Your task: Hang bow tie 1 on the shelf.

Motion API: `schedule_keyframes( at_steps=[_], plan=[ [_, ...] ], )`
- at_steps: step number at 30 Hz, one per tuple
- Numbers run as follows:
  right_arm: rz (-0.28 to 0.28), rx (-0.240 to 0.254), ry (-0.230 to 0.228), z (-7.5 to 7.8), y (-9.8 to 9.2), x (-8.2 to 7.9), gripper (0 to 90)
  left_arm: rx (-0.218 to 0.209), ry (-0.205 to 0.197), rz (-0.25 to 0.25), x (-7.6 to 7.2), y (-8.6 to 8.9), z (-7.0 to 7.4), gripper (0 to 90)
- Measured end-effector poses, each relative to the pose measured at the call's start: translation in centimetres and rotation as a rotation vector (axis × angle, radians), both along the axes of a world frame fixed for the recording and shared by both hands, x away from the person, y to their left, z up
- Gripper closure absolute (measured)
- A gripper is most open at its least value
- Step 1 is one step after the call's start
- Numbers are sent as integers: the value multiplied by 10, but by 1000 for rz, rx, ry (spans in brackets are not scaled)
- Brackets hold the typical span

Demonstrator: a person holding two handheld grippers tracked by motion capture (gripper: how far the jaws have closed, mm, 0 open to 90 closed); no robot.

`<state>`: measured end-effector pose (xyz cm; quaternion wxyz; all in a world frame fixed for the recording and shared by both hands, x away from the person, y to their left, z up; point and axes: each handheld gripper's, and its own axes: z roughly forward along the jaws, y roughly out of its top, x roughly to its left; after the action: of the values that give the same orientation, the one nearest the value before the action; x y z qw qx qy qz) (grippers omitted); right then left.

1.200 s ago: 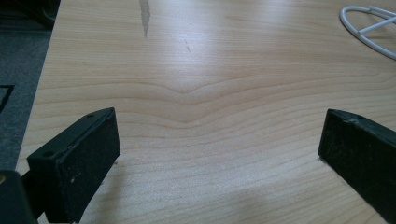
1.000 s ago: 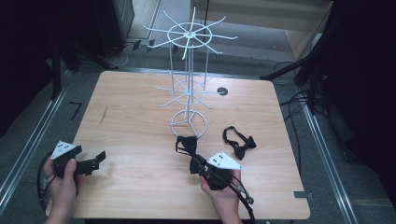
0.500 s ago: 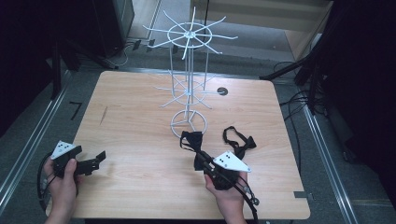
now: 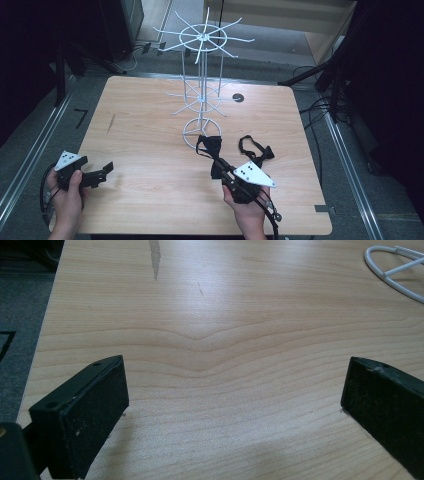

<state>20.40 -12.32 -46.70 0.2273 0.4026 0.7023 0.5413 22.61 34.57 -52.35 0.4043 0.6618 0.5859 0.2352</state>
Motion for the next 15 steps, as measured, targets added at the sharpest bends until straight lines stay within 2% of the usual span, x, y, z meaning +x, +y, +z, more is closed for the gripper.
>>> schedule_keyframes(
  at_steps=[15],
  plan=[
    [6, 17, -23, 11, 3, -3, 838, 1, -1, 0, 0, 0, 0, 0]
  ],
)
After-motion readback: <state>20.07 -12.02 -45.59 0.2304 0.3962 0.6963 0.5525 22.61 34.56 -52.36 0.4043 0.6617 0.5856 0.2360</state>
